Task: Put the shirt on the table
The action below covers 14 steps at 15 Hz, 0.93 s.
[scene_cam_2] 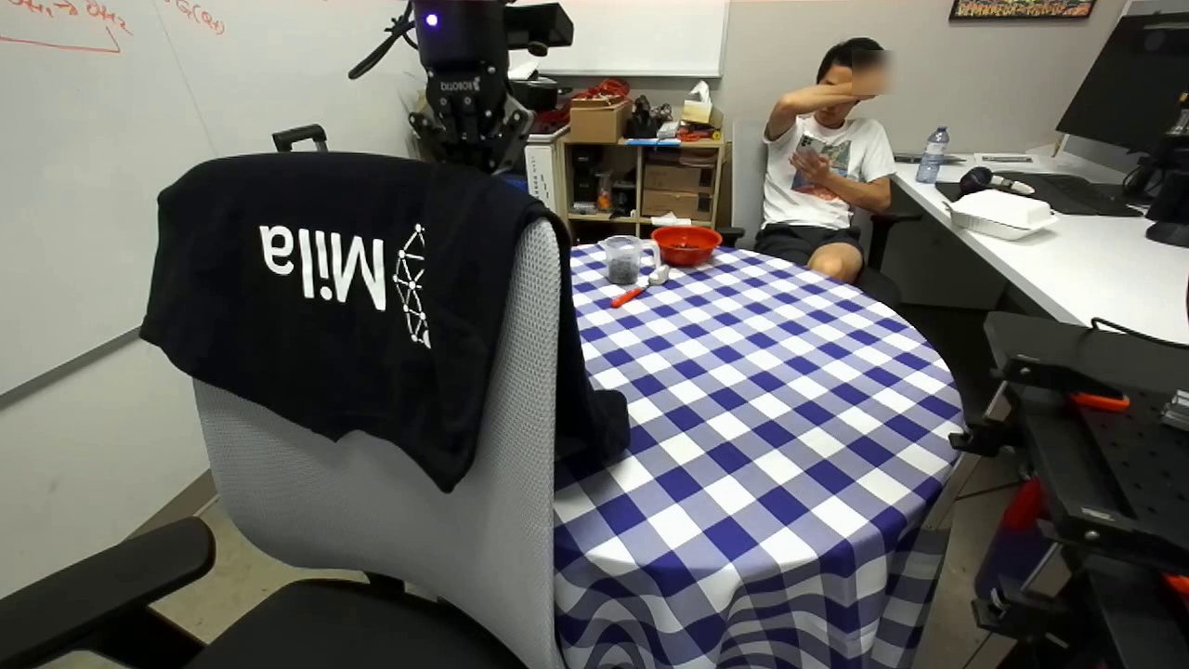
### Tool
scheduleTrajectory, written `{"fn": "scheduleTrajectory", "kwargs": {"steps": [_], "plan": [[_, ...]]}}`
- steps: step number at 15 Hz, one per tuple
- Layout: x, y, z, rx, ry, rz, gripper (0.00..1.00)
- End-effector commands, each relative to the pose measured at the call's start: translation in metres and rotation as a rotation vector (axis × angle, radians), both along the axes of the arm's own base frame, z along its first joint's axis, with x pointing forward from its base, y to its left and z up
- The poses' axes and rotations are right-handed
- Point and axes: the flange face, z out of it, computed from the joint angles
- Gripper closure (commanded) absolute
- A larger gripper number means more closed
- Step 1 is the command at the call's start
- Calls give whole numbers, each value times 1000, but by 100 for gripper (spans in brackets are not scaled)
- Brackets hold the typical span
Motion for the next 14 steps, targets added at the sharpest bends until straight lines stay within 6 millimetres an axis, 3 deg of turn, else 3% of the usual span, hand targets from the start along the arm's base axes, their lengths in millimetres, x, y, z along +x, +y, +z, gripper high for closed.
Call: {"fn": "scheduleTrajectory", "kwargs": {"steps": [1,8,14], "plan": [[3,-7,27,-15,3,-23,99],[6,-51,111,-110,-99,-209,99],[-16,-112,183,-161,-201,-458,99]]}}
